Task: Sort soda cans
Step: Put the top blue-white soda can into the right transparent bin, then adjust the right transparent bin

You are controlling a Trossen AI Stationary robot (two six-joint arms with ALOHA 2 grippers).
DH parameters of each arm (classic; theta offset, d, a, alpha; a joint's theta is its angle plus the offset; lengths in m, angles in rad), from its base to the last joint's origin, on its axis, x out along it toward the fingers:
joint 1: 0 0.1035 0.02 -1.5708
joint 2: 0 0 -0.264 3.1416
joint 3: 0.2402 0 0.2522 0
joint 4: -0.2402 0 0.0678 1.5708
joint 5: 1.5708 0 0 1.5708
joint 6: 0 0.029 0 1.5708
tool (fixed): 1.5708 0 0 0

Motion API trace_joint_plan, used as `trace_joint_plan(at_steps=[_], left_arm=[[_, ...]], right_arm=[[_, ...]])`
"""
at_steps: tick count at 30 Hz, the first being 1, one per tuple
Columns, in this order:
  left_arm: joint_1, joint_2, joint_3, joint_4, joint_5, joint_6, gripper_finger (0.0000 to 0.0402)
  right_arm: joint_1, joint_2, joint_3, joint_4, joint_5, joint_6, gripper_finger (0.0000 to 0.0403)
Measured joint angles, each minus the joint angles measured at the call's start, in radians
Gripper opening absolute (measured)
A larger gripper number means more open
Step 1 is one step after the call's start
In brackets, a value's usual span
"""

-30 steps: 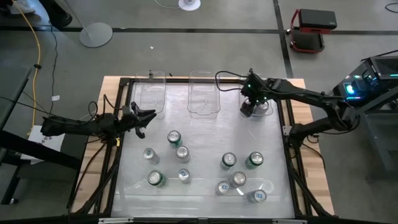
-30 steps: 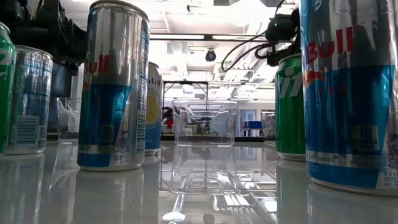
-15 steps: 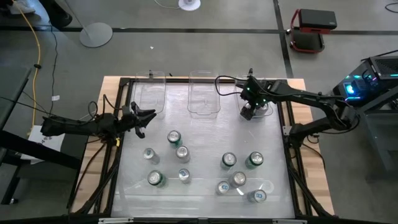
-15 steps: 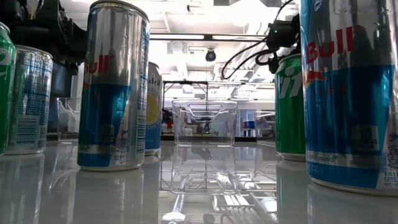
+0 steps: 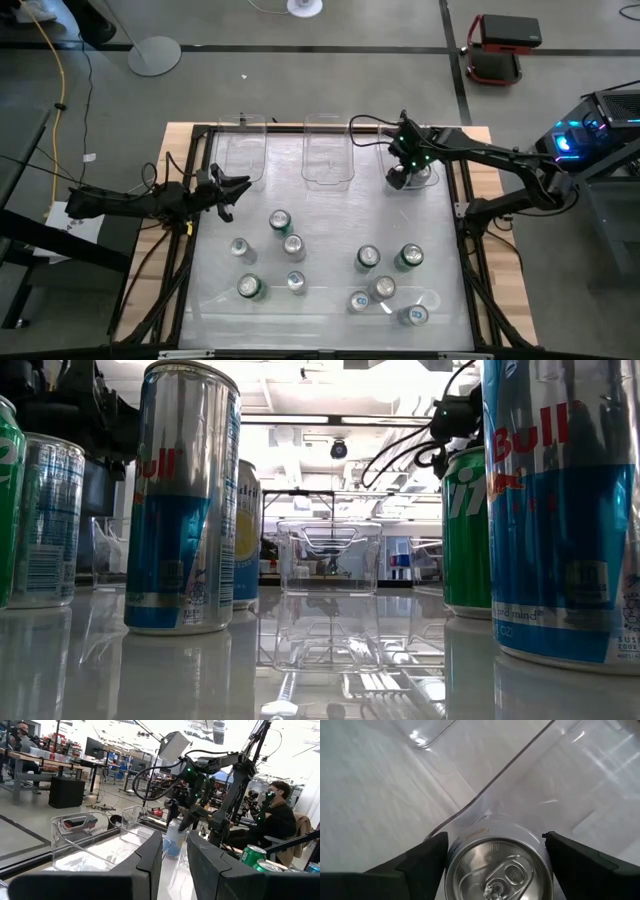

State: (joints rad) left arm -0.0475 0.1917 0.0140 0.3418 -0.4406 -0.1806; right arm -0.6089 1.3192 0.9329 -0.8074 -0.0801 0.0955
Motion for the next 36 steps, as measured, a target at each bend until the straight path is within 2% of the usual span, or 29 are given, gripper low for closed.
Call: trace_joint_plan(at_steps=[7, 14, 20, 25, 28, 32, 36], left_arm=[[0.0, 0.0, 0.0, 0.0, 0.0, 0.0, 0.0078], [0.0, 0.0, 0.0, -0.001, 0.0, 0.0, 0.0078], [0.0, 0.0, 0.0, -0.001, 0.0, -0.001, 0.0078], [0.0, 0.0, 0.0, -0.005, 0.0, -0.001, 0.0078], [0.0, 0.0, 0.0, -0.001, 0.0, -0.001, 0.0078], [0.0, 0.0, 0.0, 0.0, 0.0, 0.0, 0.0078], [0.0, 0.0, 0.0, 0.0, -0.001, 0.0, 0.0078]], right_arm=[[0.017, 0.0, 0.072, -0.005, 0.11, -0.017, 0.0319], [0.098, 0.0, 0.17, -0.025, 0.26, -0.059, 0.0319], [0.311, -0.007, 0.18, -0.043, 0.335, -0.164, 0.0319], [0.491, -0.007, 0.18, -0.084, 0.413, -0.093, 0.0318], [0.545, -0.006, 0.179, -0.138, 0.393, -0.015, 0.0312], [0.558, -0.005, 0.127, -0.117, 0.296, 0.049, 0.0274], [0.557, -0.004, 0.041, -0.071, 0.262, 0.084, 0.0197]])
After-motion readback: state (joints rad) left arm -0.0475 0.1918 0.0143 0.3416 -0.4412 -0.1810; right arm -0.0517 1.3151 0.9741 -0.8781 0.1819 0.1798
